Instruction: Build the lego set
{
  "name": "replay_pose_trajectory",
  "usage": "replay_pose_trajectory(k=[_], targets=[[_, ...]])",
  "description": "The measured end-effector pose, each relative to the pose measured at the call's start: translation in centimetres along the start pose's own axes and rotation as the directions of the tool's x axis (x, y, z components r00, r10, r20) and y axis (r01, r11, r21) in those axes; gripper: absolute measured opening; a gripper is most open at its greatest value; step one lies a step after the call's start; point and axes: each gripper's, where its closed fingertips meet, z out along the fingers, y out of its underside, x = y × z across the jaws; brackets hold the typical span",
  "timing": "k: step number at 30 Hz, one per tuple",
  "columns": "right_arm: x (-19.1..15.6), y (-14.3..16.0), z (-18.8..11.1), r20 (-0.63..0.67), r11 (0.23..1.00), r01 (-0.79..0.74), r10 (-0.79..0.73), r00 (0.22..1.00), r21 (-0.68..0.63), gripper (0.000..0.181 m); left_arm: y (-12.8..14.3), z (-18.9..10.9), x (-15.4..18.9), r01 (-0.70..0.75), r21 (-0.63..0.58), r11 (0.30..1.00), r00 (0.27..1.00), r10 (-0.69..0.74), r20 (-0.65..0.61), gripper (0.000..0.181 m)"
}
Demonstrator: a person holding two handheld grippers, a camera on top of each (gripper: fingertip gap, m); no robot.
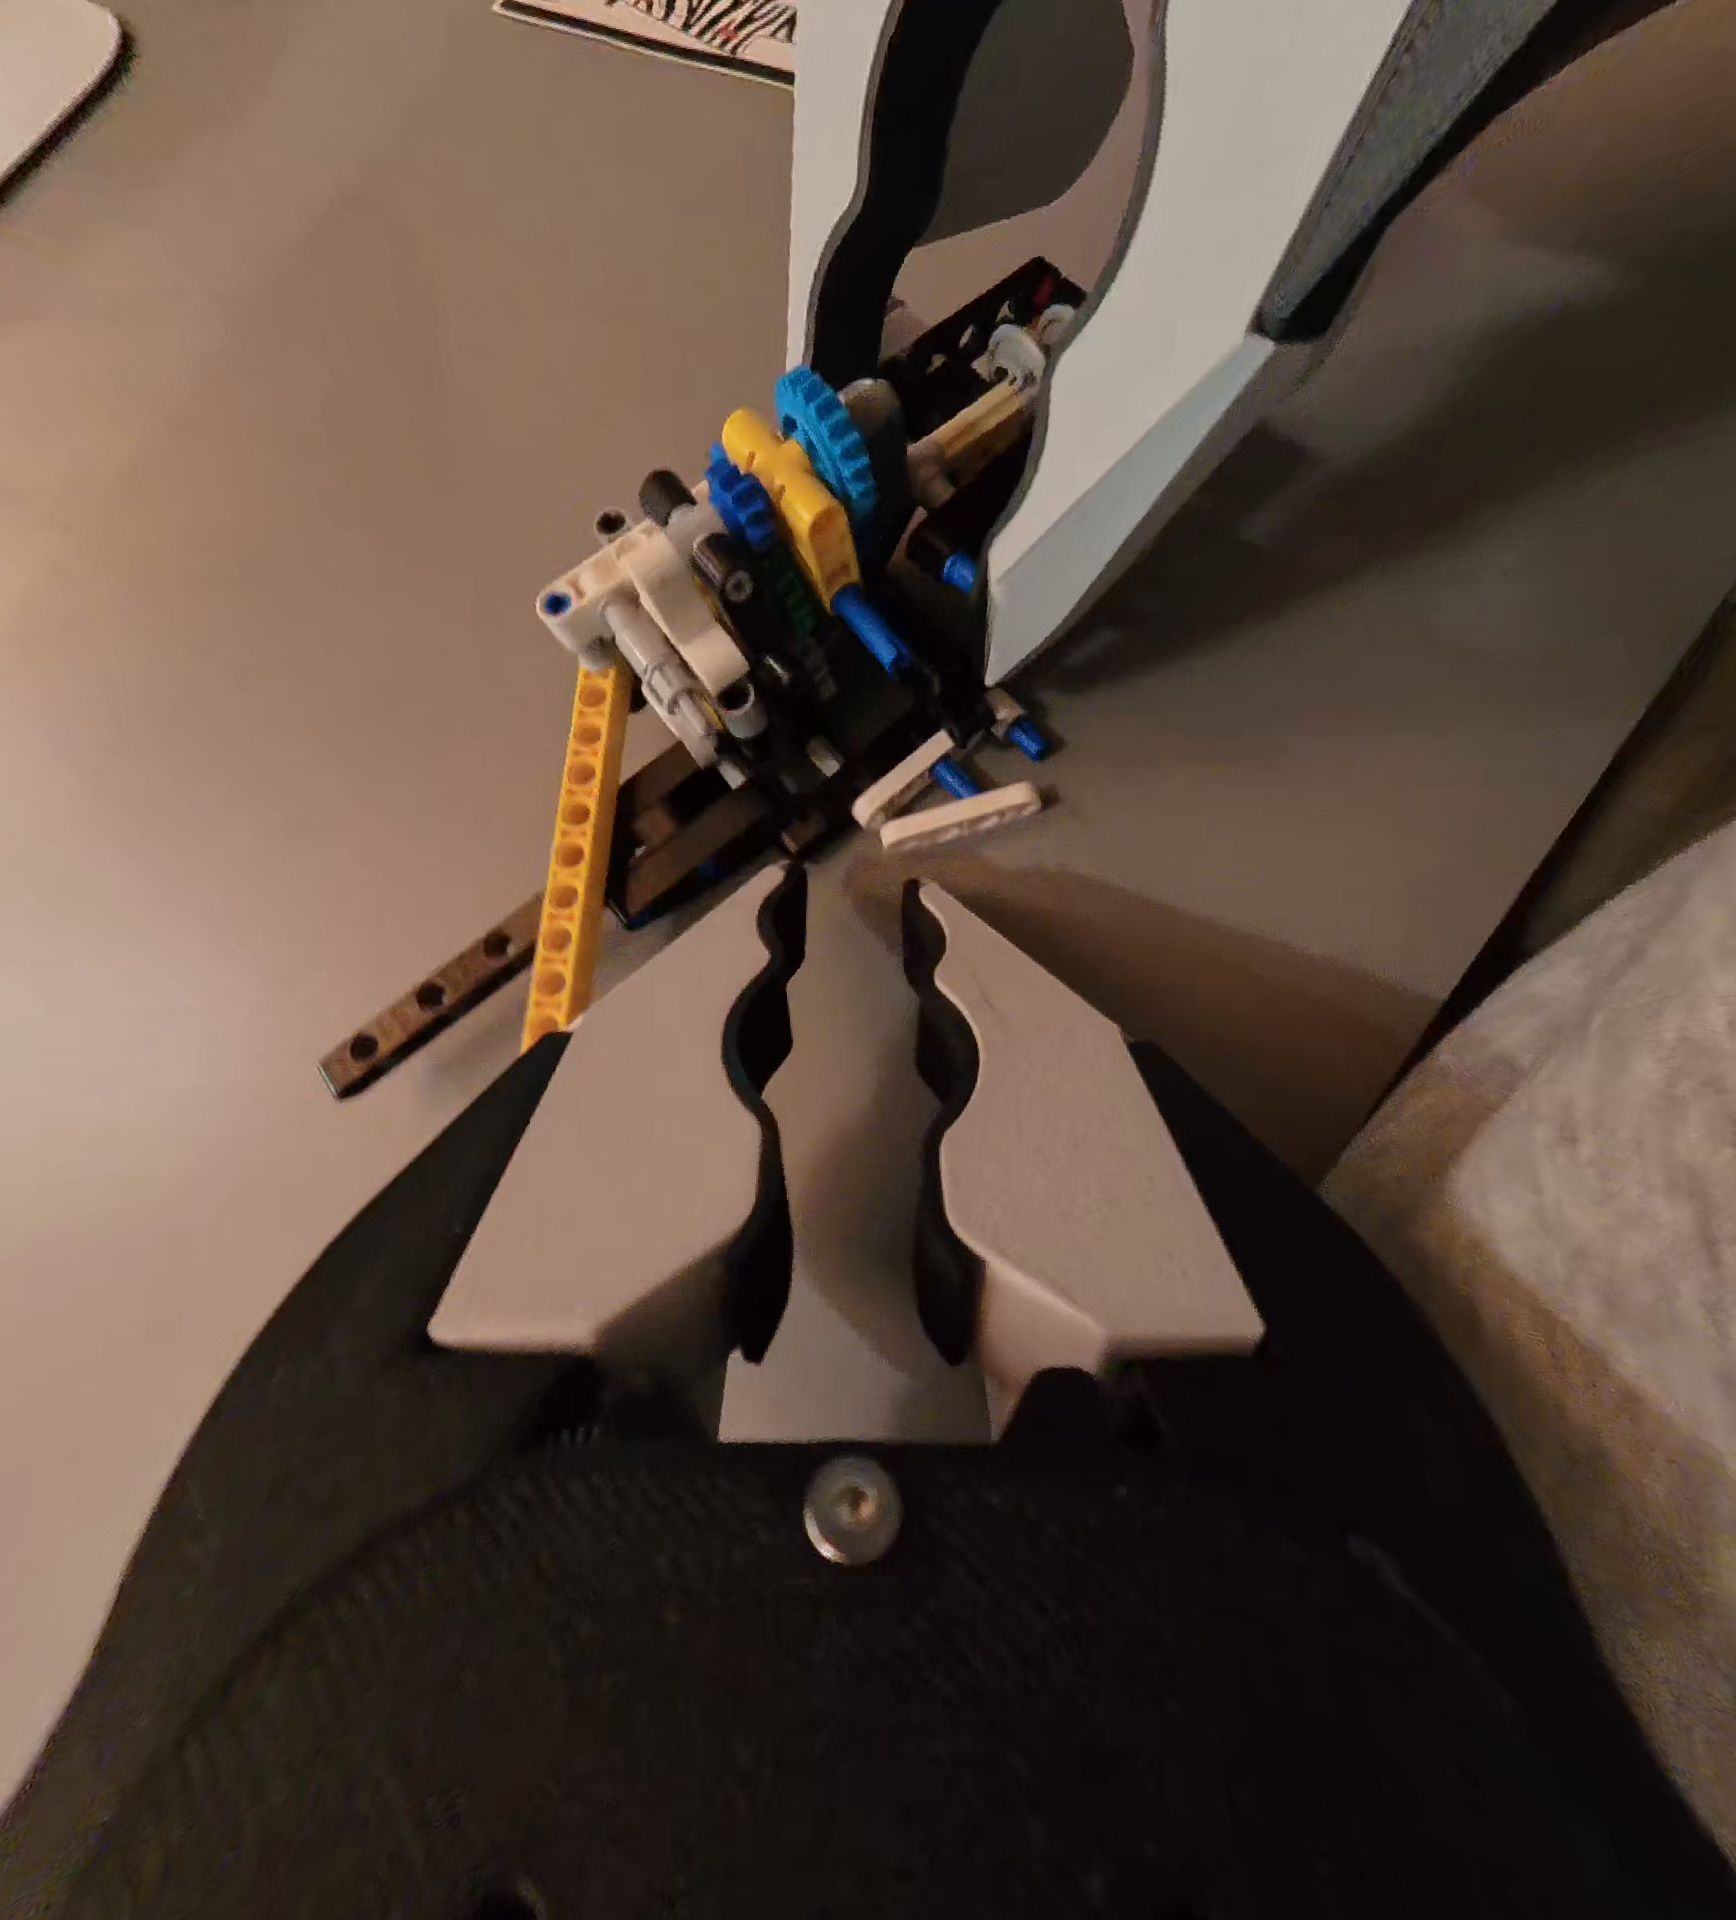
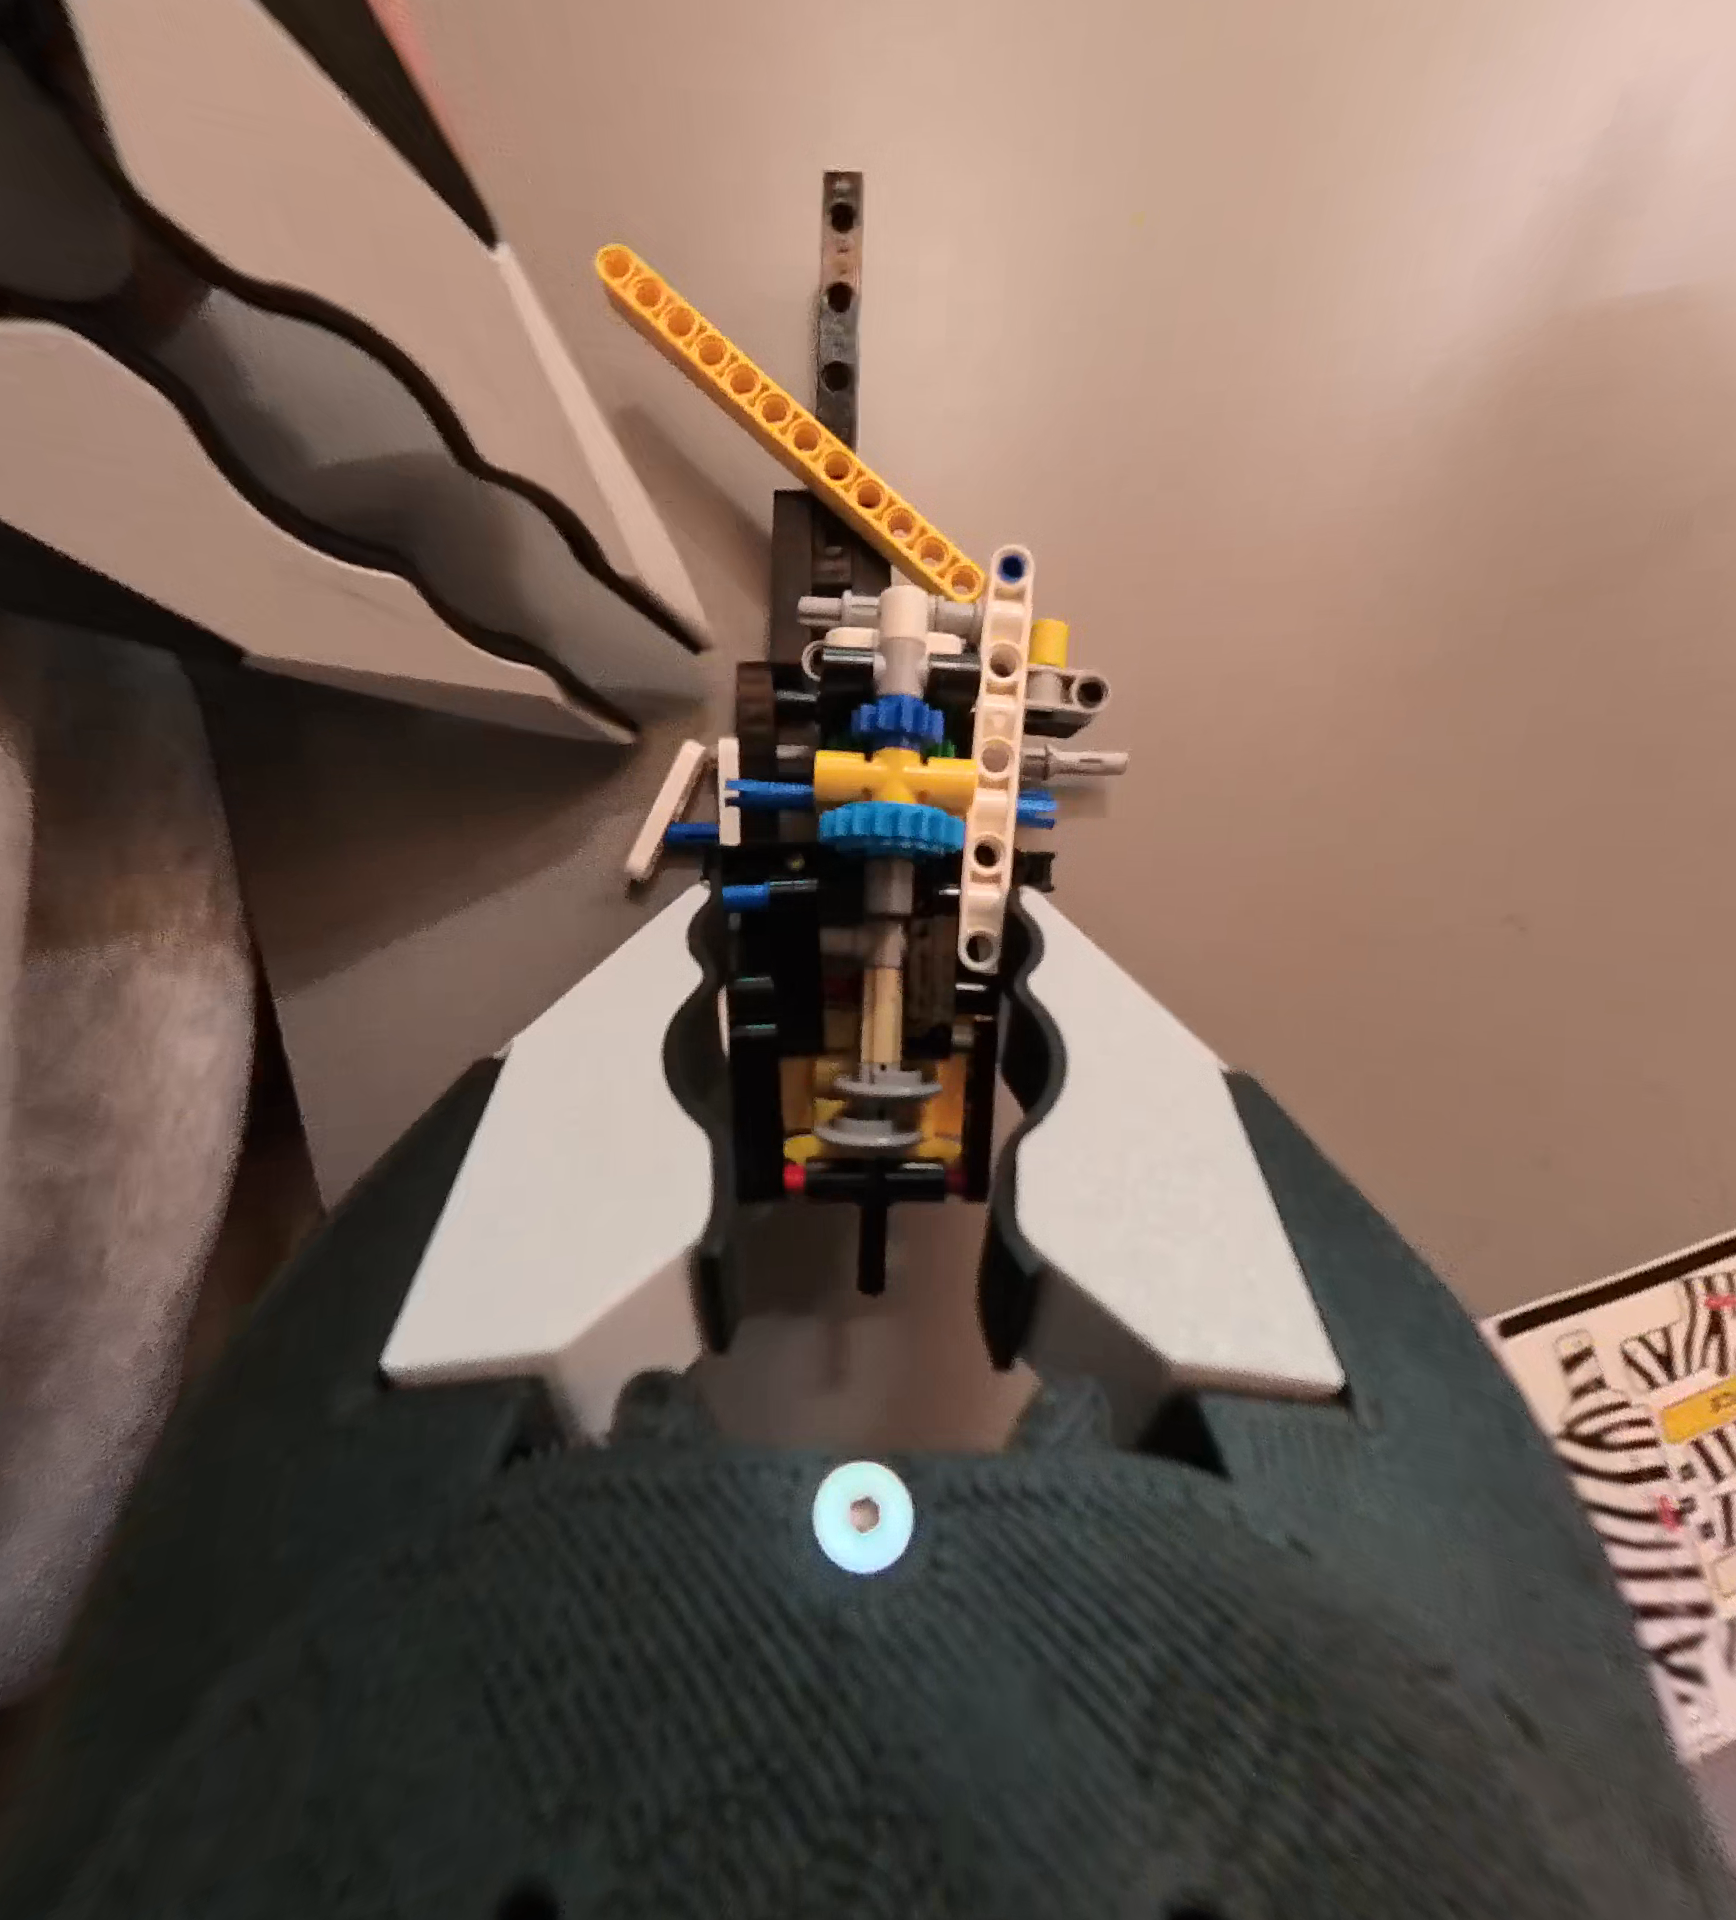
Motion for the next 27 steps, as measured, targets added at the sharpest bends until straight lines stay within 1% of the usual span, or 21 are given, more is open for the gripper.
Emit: replay_pose_trajectory(k=[2, 4, 5, 12, 15, 17, 27], targets=[[0.0, 0.1, 0.0, -0.009, 0.999, -0.037, 0.037, 0.999, -0.001, 0.051, 0.2, -0.2, 0.8, 0.024, 0.004, 1.000, 0.999, -0.024, -0.023, 0.019], [-0.1, 0.1, 0.0, -0.025, 0.997, -0.073, 0.073, 0.997, 0.004, 0.051, 0.1, -0.1, 1.3, 0.048, 0.010, 0.999, 0.998, -0.048, -0.031, 0.026], [-0.2, 0.1, -0.1, -0.033, 0.996, -0.089, 0.089, 0.996, 0.006, 0.051, -0.1, 0.0, 1.4, 0.055, 0.016, 0.998, 0.998, -0.055, -0.028, 0.030], [-0.2, 0.2, -0.3, -0.106, 0.990, -0.142, 0.143, 0.984, 0.019, 0.052, -0.5, 0.9, 1.8, 0.162, -0.003, 0.987, 0.985, -0.162, -0.057, 0.042], [-0.3, 0.3, -0.3, -0.122, 0.984, -0.174, 0.176, 0.977, 0.029, 0.052, -0.6, 1.1, 1.8, 0.188, 0.003, 0.982, 0.980, -0.188, -0.065, 0.039], [-0.4, 0.3, -0.3, -0.131, 0.978, -0.203, 0.206, 0.970, 0.039, 0.052, -0.6, 1.2, 1.7, 0.187, 0.005, 0.982, 0.981, -0.186, -0.049, 0.033], [-0.5, 0.5, -0.5, -0.169, 0.964, -0.257, 0.264, 0.950, 0.065, 0.051, -0.3, 0.9, 0.9, 0.177, 0.002, 0.984, 0.984, -0.177, -0.023, 0.032]])
